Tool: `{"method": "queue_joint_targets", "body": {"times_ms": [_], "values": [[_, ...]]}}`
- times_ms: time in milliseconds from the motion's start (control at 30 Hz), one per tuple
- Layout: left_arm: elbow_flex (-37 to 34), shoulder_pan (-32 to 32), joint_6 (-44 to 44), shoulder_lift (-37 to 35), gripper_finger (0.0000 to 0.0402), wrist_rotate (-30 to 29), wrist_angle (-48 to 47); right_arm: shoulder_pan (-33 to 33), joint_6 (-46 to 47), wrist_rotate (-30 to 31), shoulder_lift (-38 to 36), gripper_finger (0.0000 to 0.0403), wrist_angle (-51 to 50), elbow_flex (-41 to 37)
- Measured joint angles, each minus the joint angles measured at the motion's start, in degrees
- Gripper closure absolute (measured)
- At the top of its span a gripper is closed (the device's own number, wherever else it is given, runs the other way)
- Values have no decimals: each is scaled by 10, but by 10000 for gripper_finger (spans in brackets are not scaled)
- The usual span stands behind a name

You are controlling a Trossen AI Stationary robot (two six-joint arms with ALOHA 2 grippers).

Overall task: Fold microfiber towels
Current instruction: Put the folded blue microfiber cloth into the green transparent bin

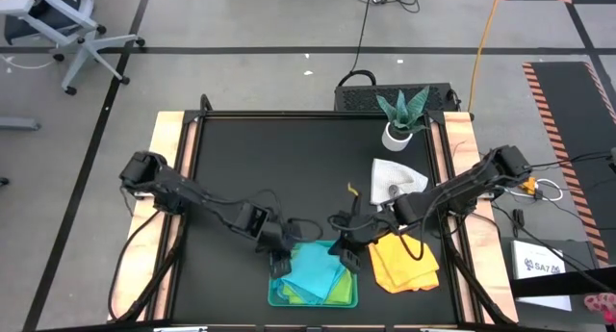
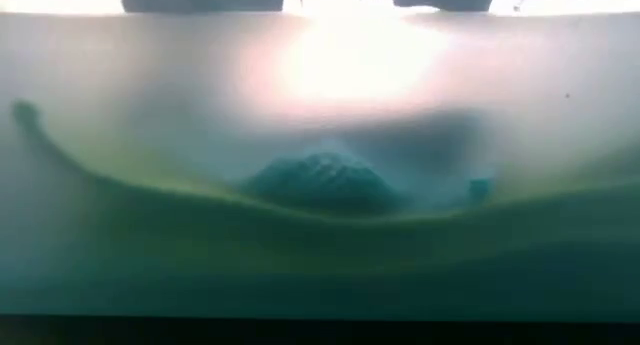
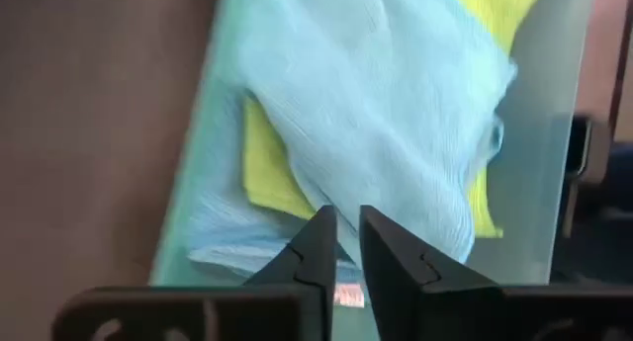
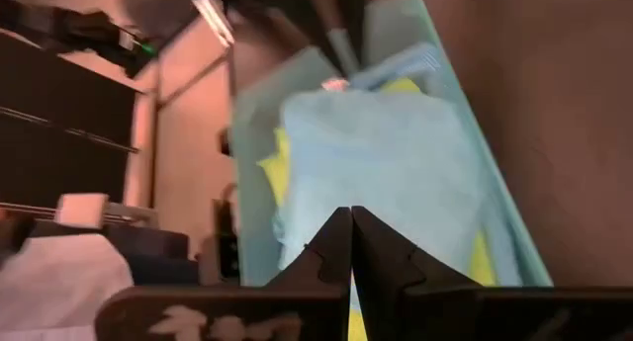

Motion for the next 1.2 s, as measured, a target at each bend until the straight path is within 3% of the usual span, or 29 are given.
{"method": "queue_joint_targets", "body": {"times_ms": [167, 267, 433, 700, 1033, 1200], "values": [[0, -28, -38, 10, 393, 4, -9, 0, 3, -6, 0, 403, -27, 0], [0, -31, -79, 9, 395, -14, -3, 0, 3, -8, 0, 403, -25, 0], [0, -24, -129, 9, 356, -43, 11, 2, 0, -8, 0, 403, -23, 0], [0, -15, -151, 9, 294, -8, 20, 22, 0, -8, 0, 403, -21, 0], [-1, -3, -154, 40, 266, 4, 34, 31, 18, -9, 0, 400, -30, 0], [-1, 4, -151, 46, 255, 15, 58, 24, 19, -11, 0, 368, -65, 0]]}}
